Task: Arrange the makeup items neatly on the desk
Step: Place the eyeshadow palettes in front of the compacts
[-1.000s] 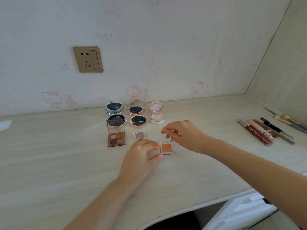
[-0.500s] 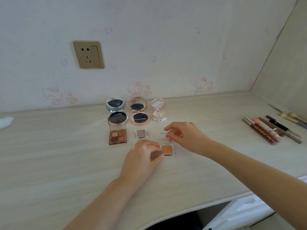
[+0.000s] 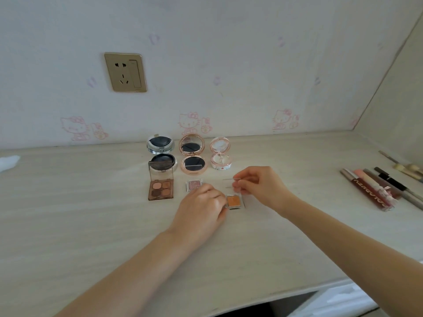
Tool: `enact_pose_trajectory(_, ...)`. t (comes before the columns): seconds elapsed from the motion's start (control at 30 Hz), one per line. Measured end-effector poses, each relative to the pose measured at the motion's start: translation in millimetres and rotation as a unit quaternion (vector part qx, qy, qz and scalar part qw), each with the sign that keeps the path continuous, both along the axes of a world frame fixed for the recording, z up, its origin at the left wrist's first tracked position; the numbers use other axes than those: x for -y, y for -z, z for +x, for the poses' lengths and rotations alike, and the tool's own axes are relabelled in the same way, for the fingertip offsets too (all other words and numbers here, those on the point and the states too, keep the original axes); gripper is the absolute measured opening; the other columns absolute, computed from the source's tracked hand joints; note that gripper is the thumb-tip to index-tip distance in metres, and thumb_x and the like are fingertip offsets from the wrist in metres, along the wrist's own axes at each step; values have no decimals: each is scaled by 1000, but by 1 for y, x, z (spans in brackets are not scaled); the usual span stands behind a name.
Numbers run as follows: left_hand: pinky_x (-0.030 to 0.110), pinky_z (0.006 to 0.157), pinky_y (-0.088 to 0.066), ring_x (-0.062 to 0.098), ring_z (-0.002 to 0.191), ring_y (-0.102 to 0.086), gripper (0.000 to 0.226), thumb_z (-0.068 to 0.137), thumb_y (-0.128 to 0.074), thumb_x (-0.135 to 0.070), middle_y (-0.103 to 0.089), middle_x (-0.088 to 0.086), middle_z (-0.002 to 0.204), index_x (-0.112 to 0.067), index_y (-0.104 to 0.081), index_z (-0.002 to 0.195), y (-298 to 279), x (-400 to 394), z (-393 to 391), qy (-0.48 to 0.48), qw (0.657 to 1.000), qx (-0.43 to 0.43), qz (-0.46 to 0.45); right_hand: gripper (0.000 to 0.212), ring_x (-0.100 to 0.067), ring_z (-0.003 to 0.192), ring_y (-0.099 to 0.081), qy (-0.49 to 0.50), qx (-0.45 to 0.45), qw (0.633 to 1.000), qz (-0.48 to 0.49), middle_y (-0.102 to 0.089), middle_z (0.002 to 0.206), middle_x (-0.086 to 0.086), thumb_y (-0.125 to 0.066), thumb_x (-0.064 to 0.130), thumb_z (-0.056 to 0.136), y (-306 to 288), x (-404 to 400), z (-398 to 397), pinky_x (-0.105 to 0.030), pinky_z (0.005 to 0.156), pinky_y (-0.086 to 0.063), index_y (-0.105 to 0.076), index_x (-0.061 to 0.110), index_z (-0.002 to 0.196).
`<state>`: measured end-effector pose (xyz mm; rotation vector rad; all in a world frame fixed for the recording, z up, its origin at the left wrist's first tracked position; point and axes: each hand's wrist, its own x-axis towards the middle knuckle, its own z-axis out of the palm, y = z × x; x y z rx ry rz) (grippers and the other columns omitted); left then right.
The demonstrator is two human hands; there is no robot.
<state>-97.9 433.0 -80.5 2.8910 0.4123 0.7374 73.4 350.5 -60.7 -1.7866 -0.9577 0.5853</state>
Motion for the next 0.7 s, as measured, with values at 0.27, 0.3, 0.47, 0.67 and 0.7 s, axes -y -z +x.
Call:
enact_pose_trajectory(0.27,33,77,-52,20,91,-62,7,80,-67,-17,-71,-6,84,-13,-73,81,-3,-23,17,-13,999,24,43,11,-23,85,-72,11,-11,1000,-6,-74,82,-13,-67,0,82,-5,-31,18,-37,84,-58,-70,8,88)
enact_pose_trajectory(0.3,33,77,-52,20,91,-62,6,79,-69,-18,-71,-5,84,-13,-73,81,-2,-25,18,-14,999,25,42,11,-23,85,-72,9,-9,1000,-8,-74,82,-14,-68,0,81,-5,-34,19,-37,84,-58,-70,7,89)
enact_pose_trajectory(0.47,30,78,-51,20,91,-63,5,78,-72,-18,-72,-4,84,-13,-73,80,-4,-31,20,-22,999,27,29,10,-22,81,-72,4,-3,1000,-15,-74,79,-13,-66,1,83,-2,-41,22,-36,84,-58,-69,5,91)
enact_pose_trajectory(0.67,30,83,-49,19,95,-60,9,83,-68,-21,-71,-5,89,-13,-72,84,-4,-33,22,-27,999,23,26,14,-24,86,-71,-3,-3,1000,-17,-73,83,-16,-64,0,84,-2,-45,24,-38,87,-56,-69,3,97)
enact_pose_trajectory(0.7,30,82,-49,19,95,-60,9,82,-69,-21,-71,-6,89,-13,-73,85,-3,-32,22,-29,999,24,26,14,-23,87,-71,-3,1,1000,-19,-74,83,-15,-65,1,84,-2,-45,24,-38,88,-56,-69,4,97)
